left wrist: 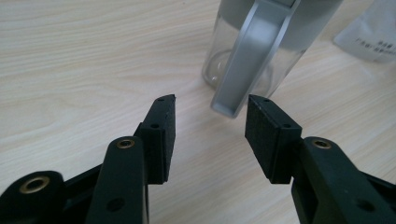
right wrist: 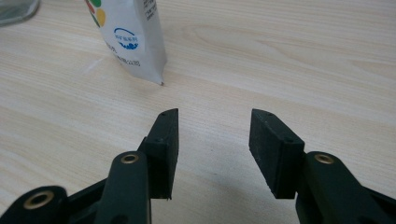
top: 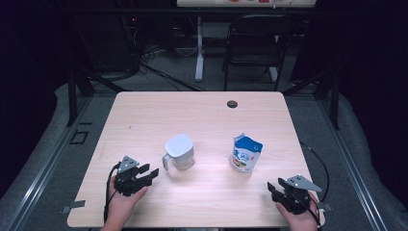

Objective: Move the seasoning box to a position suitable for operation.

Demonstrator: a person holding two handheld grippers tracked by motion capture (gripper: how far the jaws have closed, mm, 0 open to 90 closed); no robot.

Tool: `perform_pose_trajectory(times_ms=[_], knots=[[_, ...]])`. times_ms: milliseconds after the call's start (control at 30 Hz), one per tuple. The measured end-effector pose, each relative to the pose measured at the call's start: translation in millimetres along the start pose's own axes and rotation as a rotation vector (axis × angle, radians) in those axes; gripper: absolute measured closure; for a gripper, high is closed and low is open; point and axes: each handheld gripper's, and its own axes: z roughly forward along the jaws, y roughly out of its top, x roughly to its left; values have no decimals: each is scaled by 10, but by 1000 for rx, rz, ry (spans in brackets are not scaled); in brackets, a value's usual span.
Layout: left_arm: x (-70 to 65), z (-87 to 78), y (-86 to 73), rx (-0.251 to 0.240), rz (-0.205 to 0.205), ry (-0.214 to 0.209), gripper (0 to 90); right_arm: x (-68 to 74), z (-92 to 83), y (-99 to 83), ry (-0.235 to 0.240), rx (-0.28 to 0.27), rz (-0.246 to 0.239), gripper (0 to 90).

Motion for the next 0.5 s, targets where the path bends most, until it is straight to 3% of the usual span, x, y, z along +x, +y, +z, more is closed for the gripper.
perform_pose_trajectory(times_ms=[233,400,500], knots=[[-135,127,77,-2,18,6,491,4,0,8,5,1,4,519],[-207,205,105,-5,29,27,489,1,-16,6,4,-2,6,516],[-227,251,119,3,55,51,507,1,-14,4,3,0,8,512]])
